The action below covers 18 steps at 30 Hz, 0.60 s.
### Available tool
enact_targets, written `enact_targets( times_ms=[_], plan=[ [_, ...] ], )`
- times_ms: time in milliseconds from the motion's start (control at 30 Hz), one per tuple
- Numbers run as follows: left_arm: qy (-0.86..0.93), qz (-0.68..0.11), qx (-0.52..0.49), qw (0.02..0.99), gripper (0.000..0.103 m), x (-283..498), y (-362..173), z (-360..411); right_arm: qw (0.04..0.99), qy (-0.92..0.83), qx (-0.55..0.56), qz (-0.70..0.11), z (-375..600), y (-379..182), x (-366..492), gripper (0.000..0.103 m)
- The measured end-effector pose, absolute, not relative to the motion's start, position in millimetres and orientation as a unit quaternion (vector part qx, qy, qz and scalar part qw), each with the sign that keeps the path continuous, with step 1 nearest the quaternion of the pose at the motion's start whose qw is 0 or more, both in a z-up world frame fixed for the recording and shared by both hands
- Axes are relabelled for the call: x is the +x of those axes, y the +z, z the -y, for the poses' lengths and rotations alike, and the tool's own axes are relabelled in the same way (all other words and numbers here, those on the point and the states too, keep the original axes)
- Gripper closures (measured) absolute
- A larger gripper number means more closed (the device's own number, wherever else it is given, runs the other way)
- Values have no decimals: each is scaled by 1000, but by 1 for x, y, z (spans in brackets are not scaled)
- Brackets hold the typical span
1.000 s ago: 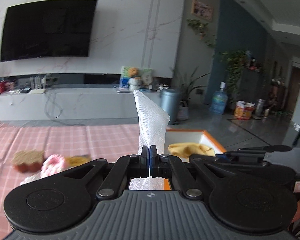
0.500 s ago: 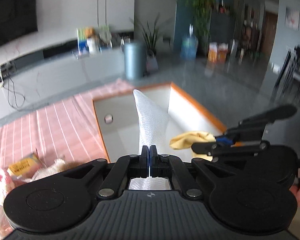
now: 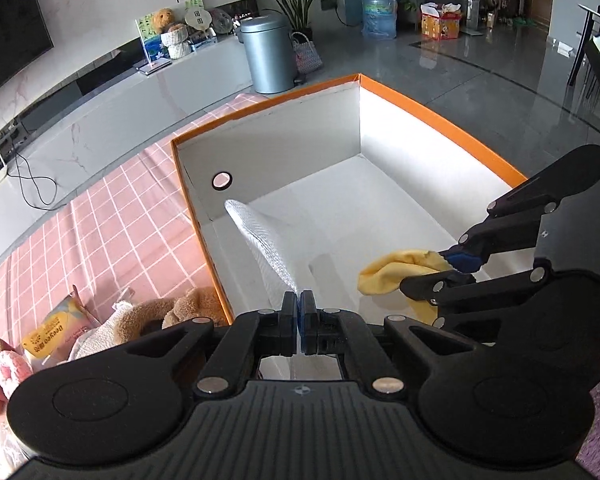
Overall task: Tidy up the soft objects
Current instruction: 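Carry the yellow cloth and mesh bag into the orange box and open both grippers, then grasp the brown plush bear with the right gripper while the left gripper grasps the white slipper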
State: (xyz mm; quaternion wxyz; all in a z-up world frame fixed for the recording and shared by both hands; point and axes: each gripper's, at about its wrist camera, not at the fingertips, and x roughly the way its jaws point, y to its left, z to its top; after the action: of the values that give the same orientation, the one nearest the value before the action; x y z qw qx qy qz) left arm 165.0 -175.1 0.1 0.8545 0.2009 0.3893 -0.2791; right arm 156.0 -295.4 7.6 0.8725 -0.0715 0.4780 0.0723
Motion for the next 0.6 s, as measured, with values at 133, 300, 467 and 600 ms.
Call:
enact_targets(
  times_ms=[133, 300, 467, 600],
  plan=[
    [-281, -386, 204, 854, 95, 163, 1, 173, 871, 73, -76, -479, 291, 6, 155, 91],
    [-278, -379, 200, 860, 85, 161, 5, 170, 877, 66, -94, -466, 286, 10, 148, 61],
    [-279, -359, 188, 870, 67, 157, 18, 165, 884, 54, -111, -452, 286, 19, 140, 48],
    [-283, -340, 167, 881, 59, 153, 35, 157, 892, 43, -115, -435, 288, 31, 133, 41]
  ],
)
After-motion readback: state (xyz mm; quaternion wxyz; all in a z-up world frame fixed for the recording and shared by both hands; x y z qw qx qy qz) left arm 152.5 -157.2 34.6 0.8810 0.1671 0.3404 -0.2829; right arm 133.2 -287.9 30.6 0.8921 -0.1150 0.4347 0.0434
